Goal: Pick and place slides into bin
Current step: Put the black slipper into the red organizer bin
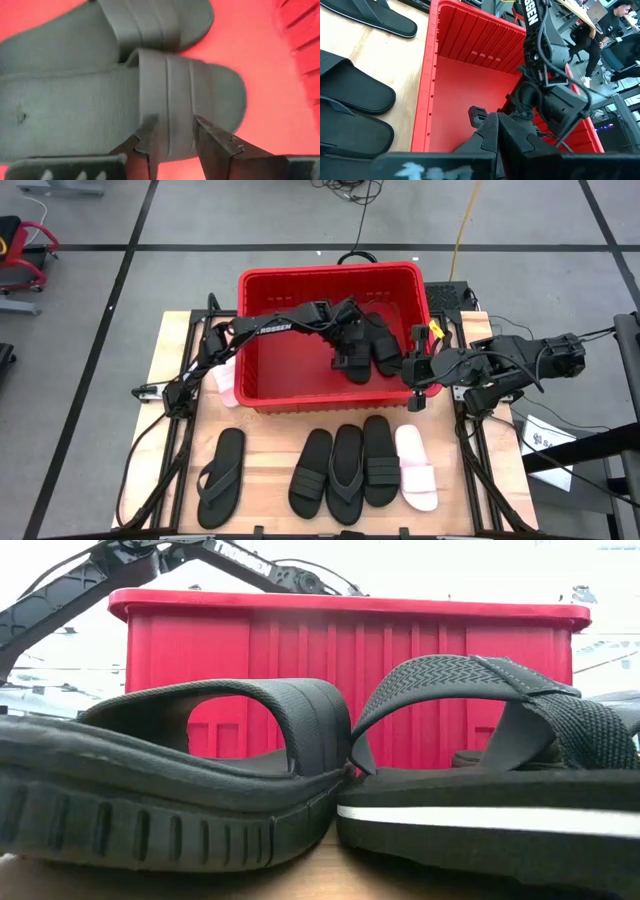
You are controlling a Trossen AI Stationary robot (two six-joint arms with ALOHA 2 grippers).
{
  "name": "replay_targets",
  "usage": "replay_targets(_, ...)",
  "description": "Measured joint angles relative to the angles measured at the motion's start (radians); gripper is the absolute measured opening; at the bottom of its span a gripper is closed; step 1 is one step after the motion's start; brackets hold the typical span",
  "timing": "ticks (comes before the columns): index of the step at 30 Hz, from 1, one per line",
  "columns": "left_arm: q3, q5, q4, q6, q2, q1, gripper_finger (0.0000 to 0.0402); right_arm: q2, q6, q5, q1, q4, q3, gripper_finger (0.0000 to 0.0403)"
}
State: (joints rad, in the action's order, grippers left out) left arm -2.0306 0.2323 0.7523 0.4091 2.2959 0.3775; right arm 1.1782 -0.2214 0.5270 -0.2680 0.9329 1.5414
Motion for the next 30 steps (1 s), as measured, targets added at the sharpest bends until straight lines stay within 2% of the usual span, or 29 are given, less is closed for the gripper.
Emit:
replay_targets(8,0.008,-0.019,0.017,-0.017,0.000,0.008,0.0113,0.000,0.000,0.000,0.000,0.000,0.000,0.0000)
replay_targets(15,-0.071,-0.023,0.024,-0.027,0.000,0.025,0.0113,0.000,0.000,0.000,0.000,0.000,0.000,0.0000)
replay_targets(24,-0.101,-0.018,-0.130,-0.082,0.019,0.024,0.0113,0.000,0.000,0.000,0.000,0.000,0.000,0.0000)
replay_targets(30,-0.096,-0.061,-0.093,-0.080,0.057,0.026,0.0113,0.000,0.000,0.001,0.000,0.001,0.000,0.0000)
